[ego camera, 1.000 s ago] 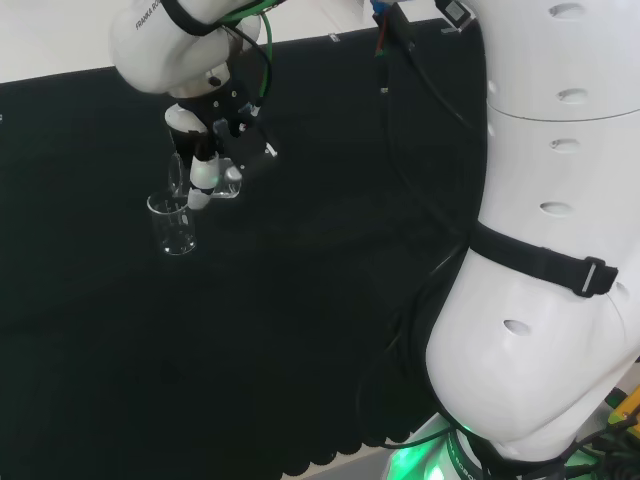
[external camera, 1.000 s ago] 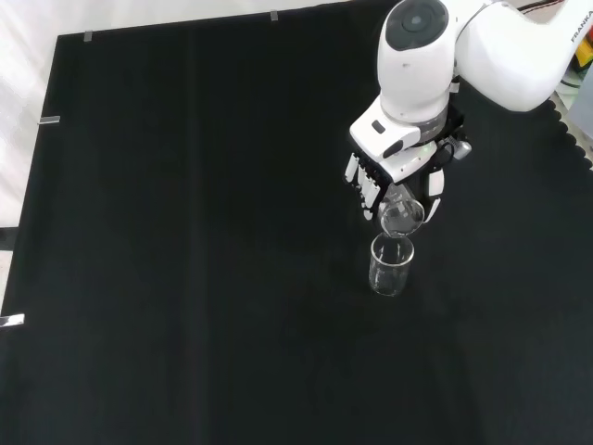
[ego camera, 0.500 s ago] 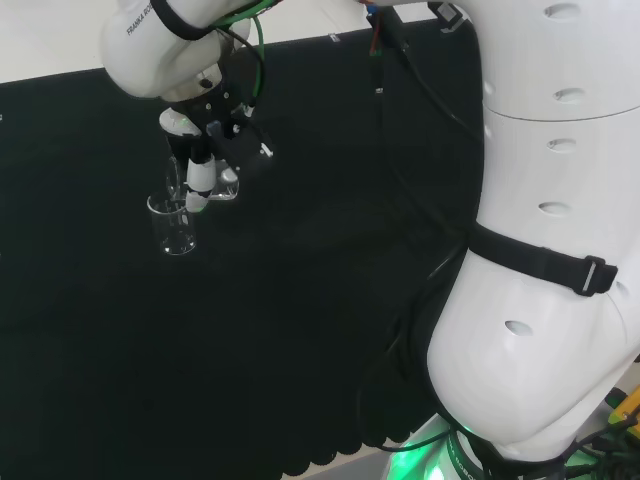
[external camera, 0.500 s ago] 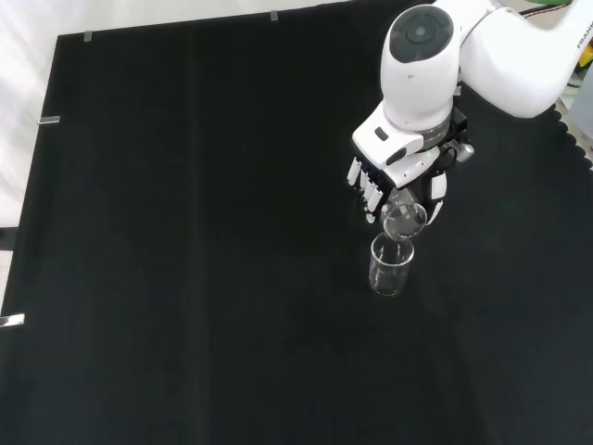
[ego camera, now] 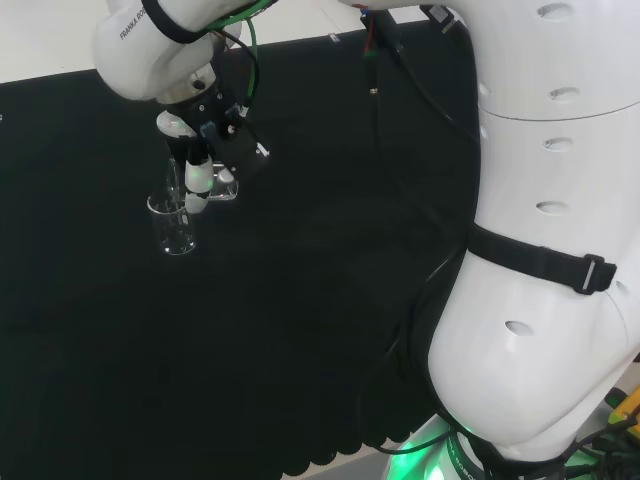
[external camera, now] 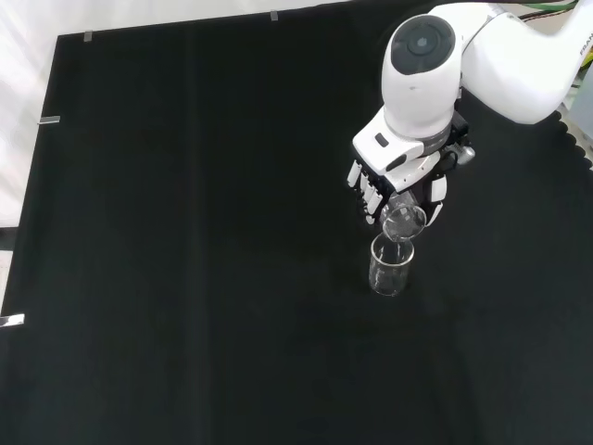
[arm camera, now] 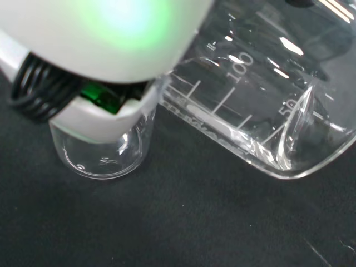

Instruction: Pour the water from the handheld beaker into the one on the table.

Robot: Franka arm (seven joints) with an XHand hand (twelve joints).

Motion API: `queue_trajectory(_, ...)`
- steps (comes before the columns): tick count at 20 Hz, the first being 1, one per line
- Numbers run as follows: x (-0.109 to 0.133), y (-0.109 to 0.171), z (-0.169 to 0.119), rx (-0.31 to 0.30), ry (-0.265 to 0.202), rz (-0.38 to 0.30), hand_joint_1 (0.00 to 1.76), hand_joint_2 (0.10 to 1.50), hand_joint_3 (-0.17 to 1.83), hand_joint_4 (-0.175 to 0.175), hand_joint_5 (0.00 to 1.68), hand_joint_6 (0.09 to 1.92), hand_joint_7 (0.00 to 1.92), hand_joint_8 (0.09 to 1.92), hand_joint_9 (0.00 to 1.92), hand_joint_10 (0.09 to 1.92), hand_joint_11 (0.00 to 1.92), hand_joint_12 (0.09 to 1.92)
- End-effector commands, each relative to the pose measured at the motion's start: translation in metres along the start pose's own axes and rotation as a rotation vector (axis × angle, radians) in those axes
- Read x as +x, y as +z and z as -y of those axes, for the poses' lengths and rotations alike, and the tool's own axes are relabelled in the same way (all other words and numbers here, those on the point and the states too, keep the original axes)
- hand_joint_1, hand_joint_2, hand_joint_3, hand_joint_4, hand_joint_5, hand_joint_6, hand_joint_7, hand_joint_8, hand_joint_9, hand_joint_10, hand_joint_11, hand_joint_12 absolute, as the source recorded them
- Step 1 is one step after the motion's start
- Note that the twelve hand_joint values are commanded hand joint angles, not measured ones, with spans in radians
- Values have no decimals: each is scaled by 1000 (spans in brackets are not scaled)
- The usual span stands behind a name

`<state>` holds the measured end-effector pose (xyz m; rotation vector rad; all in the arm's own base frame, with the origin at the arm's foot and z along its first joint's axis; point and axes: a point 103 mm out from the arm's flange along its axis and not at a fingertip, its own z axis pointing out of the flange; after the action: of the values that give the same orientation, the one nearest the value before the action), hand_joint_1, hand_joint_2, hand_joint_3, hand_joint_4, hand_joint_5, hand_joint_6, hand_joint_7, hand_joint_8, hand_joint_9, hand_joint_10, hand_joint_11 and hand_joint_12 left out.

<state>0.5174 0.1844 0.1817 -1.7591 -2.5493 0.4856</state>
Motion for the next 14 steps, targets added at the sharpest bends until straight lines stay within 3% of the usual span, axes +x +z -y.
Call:
queue_trajectory(1,2,-1,0,8,3,11,1327,643,567,-175,1470,222,1596,87,1532,87,1075,879)
queue_trajectory(14,4,-7,-2,24,9,38,1327,641,570,-175,1470,222,1596,87,1534,87,1076,877)
